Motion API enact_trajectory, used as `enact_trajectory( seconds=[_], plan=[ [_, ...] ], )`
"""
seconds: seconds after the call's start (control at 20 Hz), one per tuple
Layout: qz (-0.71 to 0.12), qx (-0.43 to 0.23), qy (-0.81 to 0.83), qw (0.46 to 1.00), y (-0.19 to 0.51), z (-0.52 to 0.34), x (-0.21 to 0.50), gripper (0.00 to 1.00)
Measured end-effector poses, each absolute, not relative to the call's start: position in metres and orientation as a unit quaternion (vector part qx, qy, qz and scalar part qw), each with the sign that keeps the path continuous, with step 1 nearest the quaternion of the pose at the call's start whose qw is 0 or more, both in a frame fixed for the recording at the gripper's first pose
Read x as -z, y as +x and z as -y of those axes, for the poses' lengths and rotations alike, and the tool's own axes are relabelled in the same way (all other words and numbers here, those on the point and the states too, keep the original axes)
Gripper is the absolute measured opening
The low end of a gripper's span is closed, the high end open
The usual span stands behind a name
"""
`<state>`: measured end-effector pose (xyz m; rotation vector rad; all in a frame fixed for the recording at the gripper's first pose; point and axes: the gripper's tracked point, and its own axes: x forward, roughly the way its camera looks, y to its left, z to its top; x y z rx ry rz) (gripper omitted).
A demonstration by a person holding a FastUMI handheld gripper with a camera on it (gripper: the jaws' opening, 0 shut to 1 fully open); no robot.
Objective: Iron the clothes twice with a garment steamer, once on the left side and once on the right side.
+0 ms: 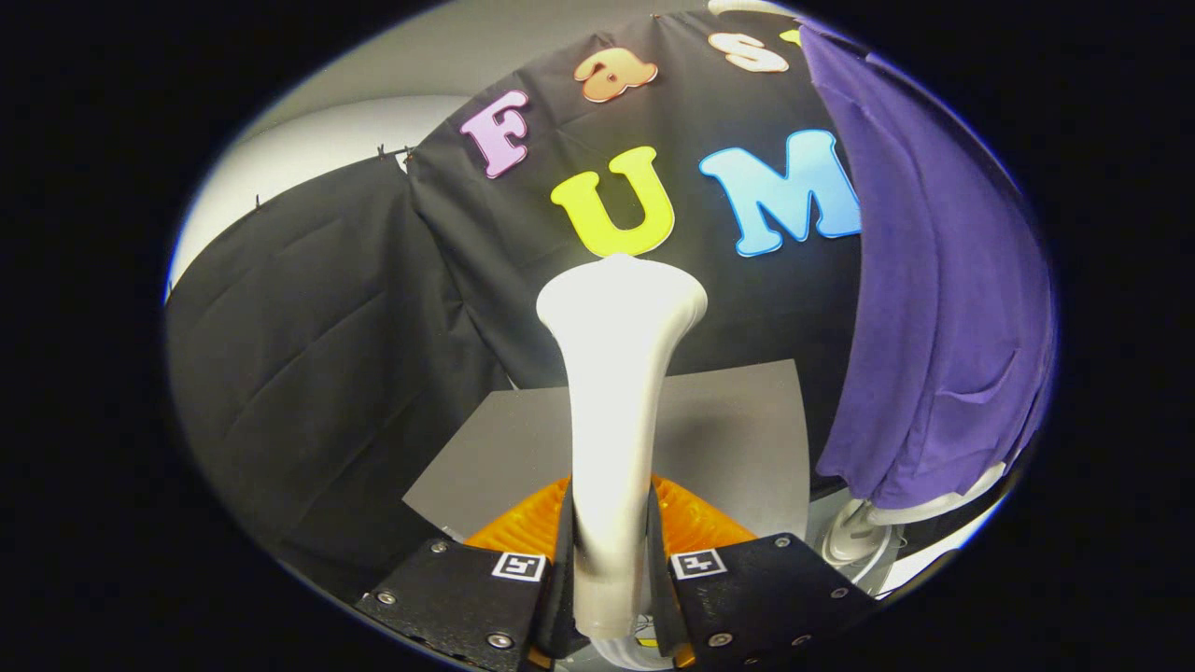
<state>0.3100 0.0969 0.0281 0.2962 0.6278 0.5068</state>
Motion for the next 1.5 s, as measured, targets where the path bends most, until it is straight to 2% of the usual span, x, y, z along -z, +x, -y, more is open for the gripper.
enact_trajectory(
  seconds=[0.3,1.0,1.35,1.5],
  plan=[
    [-0.307,-0.241,0.15,0.908,0.241,-0.058,-0.012,0.35],
    [-0.231,-0.155,0.199,0.94,0.139,0.034,0.037,0.34],
    [-0.175,-0.137,0.193,0.956,0.132,0.056,-0.003,0.34],
    [-0.146,-0.132,0.187,0.962,0.153,0.074,-0.034,0.34]
  ],
)
